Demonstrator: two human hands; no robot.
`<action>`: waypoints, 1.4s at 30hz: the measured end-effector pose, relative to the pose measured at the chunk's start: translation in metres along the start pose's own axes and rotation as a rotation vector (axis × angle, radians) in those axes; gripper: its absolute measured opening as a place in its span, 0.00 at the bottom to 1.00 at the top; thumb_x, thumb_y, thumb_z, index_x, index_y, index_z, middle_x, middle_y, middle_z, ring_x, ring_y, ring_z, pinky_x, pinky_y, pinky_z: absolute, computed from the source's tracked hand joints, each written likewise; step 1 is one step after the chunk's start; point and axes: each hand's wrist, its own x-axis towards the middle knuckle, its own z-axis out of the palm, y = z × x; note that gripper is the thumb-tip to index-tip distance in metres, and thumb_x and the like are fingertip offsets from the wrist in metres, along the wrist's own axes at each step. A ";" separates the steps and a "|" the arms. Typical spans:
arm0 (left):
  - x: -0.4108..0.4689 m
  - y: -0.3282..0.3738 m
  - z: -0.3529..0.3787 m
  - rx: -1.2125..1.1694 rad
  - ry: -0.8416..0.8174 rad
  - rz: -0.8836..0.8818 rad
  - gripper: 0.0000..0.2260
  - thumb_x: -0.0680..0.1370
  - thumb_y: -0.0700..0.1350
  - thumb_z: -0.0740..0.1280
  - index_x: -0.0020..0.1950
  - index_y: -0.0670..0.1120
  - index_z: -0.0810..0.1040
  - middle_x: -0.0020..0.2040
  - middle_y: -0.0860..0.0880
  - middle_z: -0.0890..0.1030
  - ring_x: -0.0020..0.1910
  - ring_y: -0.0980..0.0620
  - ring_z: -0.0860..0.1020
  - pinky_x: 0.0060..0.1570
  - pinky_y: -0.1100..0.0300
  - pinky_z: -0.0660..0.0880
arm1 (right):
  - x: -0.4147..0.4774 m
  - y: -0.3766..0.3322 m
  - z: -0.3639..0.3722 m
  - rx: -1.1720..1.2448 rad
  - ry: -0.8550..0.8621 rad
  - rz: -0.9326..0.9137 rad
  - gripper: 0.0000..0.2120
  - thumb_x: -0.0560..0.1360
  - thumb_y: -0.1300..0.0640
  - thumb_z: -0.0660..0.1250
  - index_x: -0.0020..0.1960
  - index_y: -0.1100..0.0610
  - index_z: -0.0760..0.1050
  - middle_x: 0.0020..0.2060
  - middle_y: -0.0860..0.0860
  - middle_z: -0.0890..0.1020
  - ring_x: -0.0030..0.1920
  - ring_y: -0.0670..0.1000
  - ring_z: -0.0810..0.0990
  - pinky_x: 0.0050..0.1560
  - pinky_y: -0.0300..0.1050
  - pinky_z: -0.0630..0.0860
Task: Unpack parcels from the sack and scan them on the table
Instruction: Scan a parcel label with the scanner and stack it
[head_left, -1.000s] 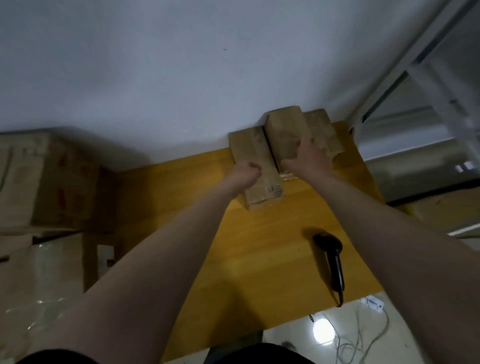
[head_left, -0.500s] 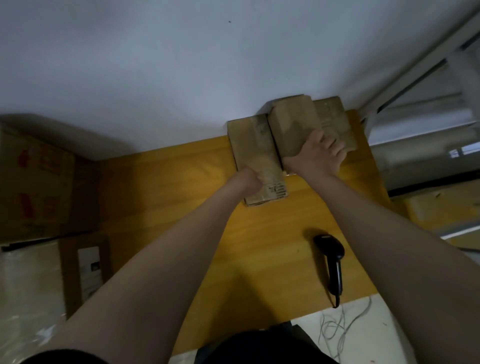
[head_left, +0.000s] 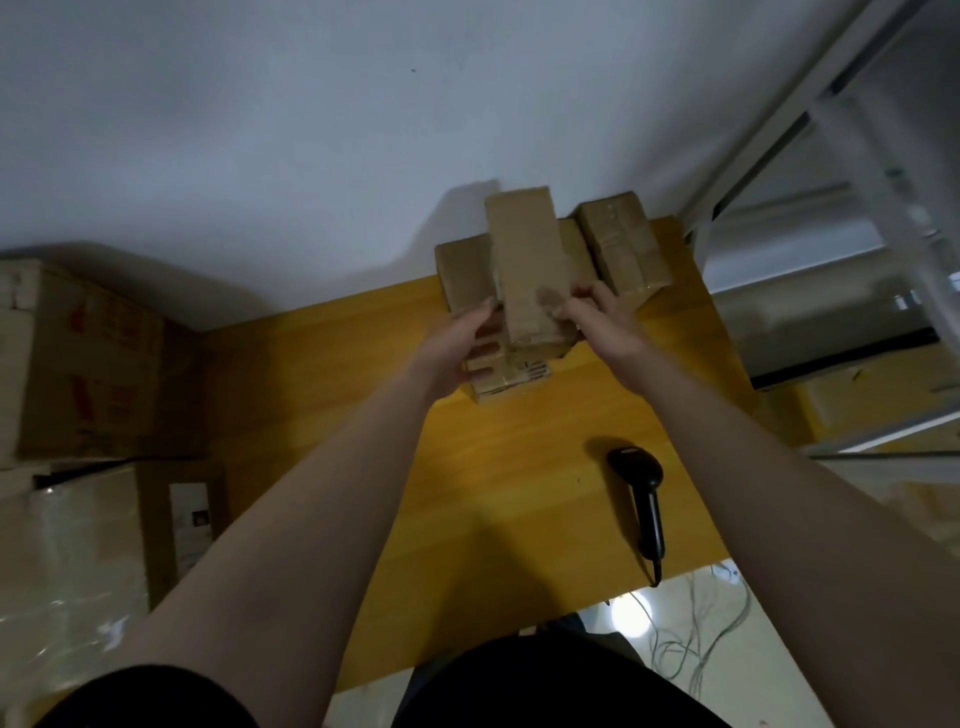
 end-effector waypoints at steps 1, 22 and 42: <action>-0.002 -0.004 0.001 -0.015 0.007 0.000 0.15 0.82 0.59 0.66 0.65 0.53 0.81 0.61 0.54 0.83 0.60 0.50 0.81 0.51 0.50 0.79 | -0.003 0.006 -0.001 0.003 0.022 -0.017 0.10 0.78 0.49 0.66 0.59 0.47 0.74 0.54 0.47 0.78 0.54 0.48 0.78 0.45 0.42 0.72; -0.009 -0.090 0.014 -0.029 -0.070 -0.124 0.23 0.75 0.43 0.77 0.68 0.47 0.75 0.65 0.49 0.81 0.60 0.46 0.80 0.61 0.44 0.77 | -0.036 0.142 -0.028 -0.480 0.407 0.694 0.31 0.79 0.47 0.66 0.77 0.54 0.59 0.76 0.58 0.64 0.75 0.63 0.61 0.74 0.60 0.59; -0.179 -0.205 0.066 -0.075 0.450 0.111 0.36 0.70 0.52 0.81 0.75 0.50 0.70 0.61 0.53 0.82 0.57 0.50 0.81 0.52 0.48 0.68 | -0.188 0.110 -0.048 -0.013 -0.145 0.134 0.09 0.76 0.50 0.74 0.52 0.53 0.80 0.33 0.53 0.81 0.27 0.54 0.80 0.30 0.46 0.75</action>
